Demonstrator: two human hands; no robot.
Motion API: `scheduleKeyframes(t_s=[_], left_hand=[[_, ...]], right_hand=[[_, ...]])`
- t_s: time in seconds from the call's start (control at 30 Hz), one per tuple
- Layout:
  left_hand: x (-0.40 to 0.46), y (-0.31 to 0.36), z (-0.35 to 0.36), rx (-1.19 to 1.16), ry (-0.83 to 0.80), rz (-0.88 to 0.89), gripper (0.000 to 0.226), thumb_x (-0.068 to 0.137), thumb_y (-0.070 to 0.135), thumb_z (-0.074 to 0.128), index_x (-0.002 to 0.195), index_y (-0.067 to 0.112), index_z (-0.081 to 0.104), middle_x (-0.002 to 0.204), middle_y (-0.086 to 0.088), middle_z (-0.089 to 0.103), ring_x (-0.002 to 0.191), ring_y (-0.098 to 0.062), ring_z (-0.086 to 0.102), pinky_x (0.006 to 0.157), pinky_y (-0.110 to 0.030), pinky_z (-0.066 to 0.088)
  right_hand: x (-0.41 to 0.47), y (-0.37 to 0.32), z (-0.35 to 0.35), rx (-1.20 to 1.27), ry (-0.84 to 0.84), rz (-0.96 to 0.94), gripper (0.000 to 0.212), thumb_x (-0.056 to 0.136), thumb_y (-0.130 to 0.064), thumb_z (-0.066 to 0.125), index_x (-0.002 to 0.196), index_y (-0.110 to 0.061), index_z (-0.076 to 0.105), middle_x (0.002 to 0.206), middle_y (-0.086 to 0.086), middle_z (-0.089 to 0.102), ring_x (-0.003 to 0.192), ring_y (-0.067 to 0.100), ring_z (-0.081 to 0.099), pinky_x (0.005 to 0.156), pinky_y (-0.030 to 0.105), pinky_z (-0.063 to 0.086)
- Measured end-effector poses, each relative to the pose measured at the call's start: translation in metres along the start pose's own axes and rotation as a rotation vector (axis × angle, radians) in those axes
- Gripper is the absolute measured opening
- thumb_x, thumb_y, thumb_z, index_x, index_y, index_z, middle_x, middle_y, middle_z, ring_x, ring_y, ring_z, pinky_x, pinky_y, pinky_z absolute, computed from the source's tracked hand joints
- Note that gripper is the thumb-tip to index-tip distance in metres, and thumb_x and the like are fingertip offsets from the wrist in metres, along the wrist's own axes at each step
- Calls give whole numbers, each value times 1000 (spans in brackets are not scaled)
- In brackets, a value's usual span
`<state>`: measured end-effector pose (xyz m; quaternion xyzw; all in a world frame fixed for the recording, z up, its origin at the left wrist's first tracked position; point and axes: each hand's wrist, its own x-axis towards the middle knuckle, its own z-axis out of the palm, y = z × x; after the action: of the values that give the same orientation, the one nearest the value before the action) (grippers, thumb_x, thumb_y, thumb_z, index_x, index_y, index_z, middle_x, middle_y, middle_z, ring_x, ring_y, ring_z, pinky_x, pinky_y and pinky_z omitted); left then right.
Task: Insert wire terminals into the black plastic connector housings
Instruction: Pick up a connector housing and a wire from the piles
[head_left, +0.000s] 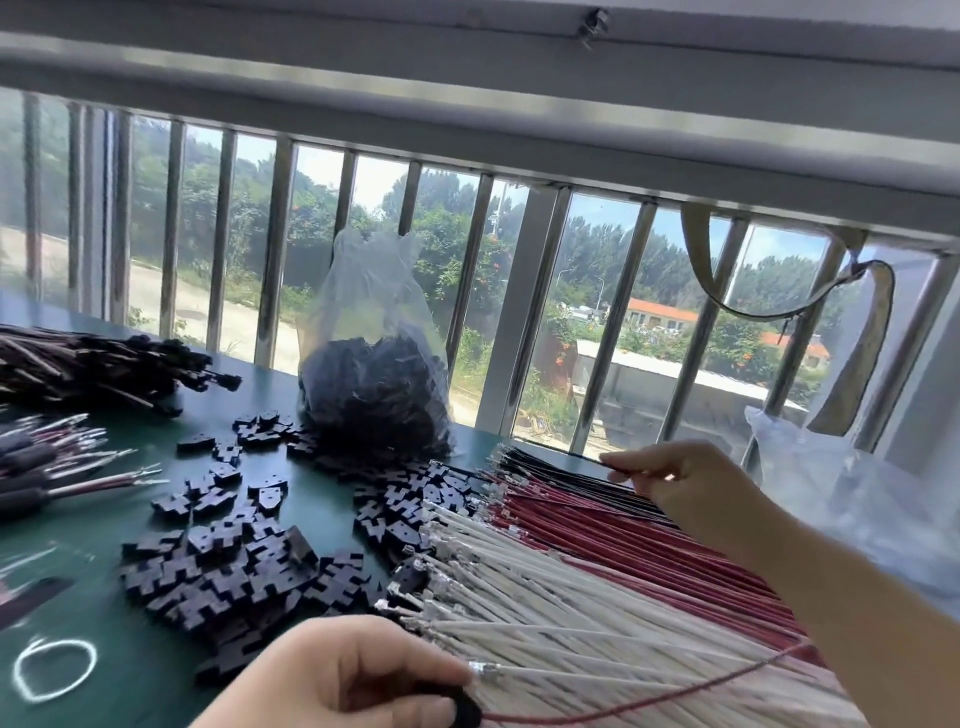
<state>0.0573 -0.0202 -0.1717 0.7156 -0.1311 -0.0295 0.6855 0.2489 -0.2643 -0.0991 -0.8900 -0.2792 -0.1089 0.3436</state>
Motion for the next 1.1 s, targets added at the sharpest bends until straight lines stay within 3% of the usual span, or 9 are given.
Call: scheduleKeyframes(t_s=[0.07, 0.17, 0.27, 0.33, 0.4, 0.53, 0.6, 0.83, 1.1], left_hand=[[-4, 6, -1, 22, 13, -20, 37, 54, 37, 83, 90, 37, 75, 97, 3, 75, 92, -14, 71, 80, -16, 53], [0, 7, 1, 29, 157, -55, 36, 56, 20, 85, 85, 39, 74, 85, -1, 76, 80, -14, 72, 68, -13, 53], [1, 1, 4, 119, 225, -78, 32, 60, 16, 87, 79, 38, 73, 76, 3, 75, 72, -9, 72, 64, -13, 52], [0, -1, 4, 118, 227, -100, 30, 52, 19, 88, 76, 31, 75, 76, -1, 76, 75, -15, 73, 72, -24, 58], [-1, 0, 5, 121, 229, -90, 29, 48, 22, 82, 75, 29, 76, 76, -2, 76, 76, -17, 73, 74, -25, 58], [-4, 3, 8, 100, 211, -22, 32, 47, 21, 91, 76, 24, 76, 75, -5, 75, 66, -12, 70, 61, -16, 52], [-5, 6, 11, 90, 229, 1, 32, 42, 23, 82, 74, 21, 76, 72, -7, 75, 59, -9, 67, 55, -13, 50], [-8, 15, 16, 96, 258, 55, 33, 38, 28, 78, 70, 23, 77, 68, -6, 74, 53, -6, 65, 50, -12, 47], [-10, 15, 16, 114, 252, 61, 36, 36, 35, 77, 71, 27, 77, 71, -3, 75, 60, -10, 68, 55, -14, 52]], right_hand=[[-16, -18, -9, 102, -39, 21, 7, 81, -25, 71, 83, -23, 78, 50, -4, 58, 34, 7, 29, 38, 13, 31], [-45, -37, -11, 6, -172, -42, 48, 64, -56, 68, 69, -8, 70, 45, 0, 45, 36, 4, 33, 42, 10, 34], [-69, -53, -4, 67, -376, -43, 12, 83, -25, 69, 79, -35, 74, 68, -6, 72, 58, 4, 66, 54, 14, 49], [-83, -58, 2, 82, -393, -92, 59, 90, 4, 56, 90, -53, 69, 84, -10, 74, 76, 5, 70, 65, 16, 53], [-90, -62, 8, 41, -346, -131, 71, 89, 11, 52, 94, -59, 66, 88, -11, 73, 76, 4, 67, 75, 23, 54], [-106, -76, 22, 108, -261, -158, 18, 75, -37, 73, 80, -54, 71, 75, -20, 69, 60, -3, 58, 55, 8, 41], [-113, -82, 26, 75, -210, -138, 10, 62, -51, 73, 71, -48, 71, 65, -21, 66, 56, -5, 56, 53, 4, 39], [-117, -88, 30, 29, -155, -197, 23, 72, -25, 77, 76, -46, 72, 75, -18, 66, 66, 0, 58, 57, 7, 41], [-121, -92, 29, 55, -172, -172, 22, 68, -20, 81, 69, -40, 74, 67, -13, 62, 62, 2, 57, 56, 6, 40]])
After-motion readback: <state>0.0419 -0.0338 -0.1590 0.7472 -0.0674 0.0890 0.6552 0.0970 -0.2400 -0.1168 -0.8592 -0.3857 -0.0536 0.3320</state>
